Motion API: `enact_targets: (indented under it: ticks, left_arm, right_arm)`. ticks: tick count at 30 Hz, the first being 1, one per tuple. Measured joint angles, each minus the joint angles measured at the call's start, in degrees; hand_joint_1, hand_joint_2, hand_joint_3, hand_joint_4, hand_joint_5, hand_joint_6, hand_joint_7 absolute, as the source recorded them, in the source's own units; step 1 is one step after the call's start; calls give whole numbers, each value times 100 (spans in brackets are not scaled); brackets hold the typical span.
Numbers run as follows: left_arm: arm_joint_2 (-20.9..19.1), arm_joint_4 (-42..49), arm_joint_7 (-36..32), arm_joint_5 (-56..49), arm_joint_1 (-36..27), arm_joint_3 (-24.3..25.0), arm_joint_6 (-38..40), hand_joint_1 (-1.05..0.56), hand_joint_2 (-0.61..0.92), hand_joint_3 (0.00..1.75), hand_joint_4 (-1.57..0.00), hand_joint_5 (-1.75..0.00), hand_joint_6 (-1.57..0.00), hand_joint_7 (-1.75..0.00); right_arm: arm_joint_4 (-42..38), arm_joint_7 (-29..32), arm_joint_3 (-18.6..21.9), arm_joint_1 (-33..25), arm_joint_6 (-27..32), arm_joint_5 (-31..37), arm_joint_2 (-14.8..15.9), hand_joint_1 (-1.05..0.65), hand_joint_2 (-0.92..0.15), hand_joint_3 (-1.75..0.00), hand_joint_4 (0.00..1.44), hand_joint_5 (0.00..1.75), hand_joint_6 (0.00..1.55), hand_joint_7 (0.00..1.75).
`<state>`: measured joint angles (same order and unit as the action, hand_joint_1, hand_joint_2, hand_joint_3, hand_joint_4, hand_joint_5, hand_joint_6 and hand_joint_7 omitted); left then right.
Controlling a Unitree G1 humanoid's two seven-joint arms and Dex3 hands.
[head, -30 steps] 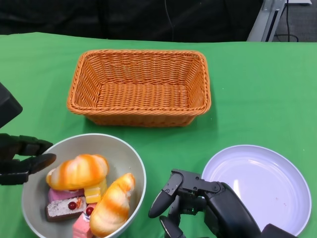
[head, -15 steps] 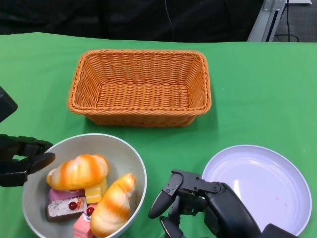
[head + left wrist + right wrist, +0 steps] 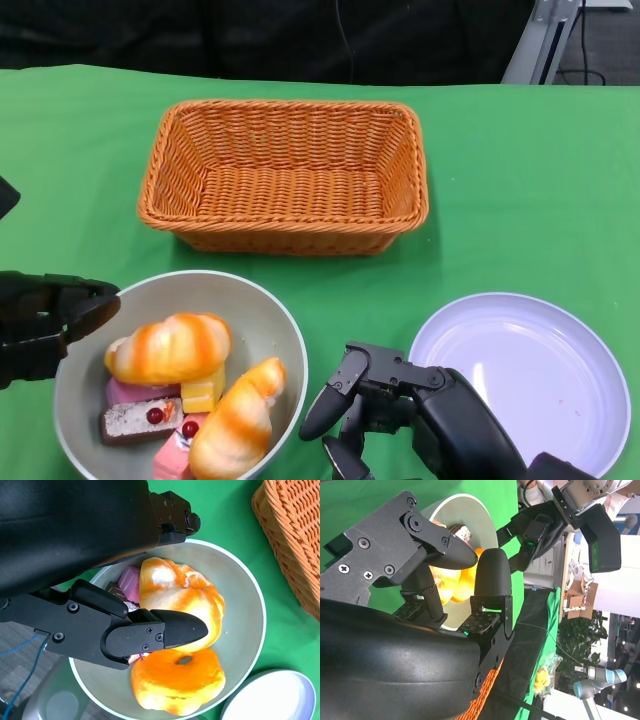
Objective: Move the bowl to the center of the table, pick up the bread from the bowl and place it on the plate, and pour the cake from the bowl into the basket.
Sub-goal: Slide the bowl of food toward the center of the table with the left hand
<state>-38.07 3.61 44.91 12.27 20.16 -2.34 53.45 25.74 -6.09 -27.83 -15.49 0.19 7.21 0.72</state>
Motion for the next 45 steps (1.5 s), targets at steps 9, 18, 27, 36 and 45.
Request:
enact_targets:
  ticks: [9, 18, 27, 36, 45]
  left_arm:
    - [221, -40, -302, 193, 22, 124, 239, -67, 92, 55, -11, -1, -1, 0]
    - [513, -47, -600, 428, 71, 326, 462, -68, 92, 54, -5, -1, -1, 0]
    - [650, -149, -769, 434, 107, 285, 464, -69, 92, 54, -8, -2, -4, -2]
    - [668, -141, -773, 428, 154, 181, 330, -70, 92, 53, -7, -1, -3, -1]
    - [766, -141, -773, 504, 276, 153, 421, -70, 92, 52, -5, -1, -3, 0]
  right_arm:
    - [-14, 2, -3, 6, -36, 15, 0, -9, -43, -117, 87, 155, 70, 130]
    - [-14, 2, -21, 6, -37, 14, -25, -8, -43, -120, 87, 155, 71, 130]
    - [-12, 26, -39, 16, -66, 66, -37, -9, -41, -120, 89, 155, 72, 130]
    - [-13, 64, -39, 122, -183, 85, -43, -11, -41, -120, 88, 155, 72, 129]
    - [44, 73, -38, 131, -113, 57, -57, -12, -41, -120, 88, 155, 72, 129]
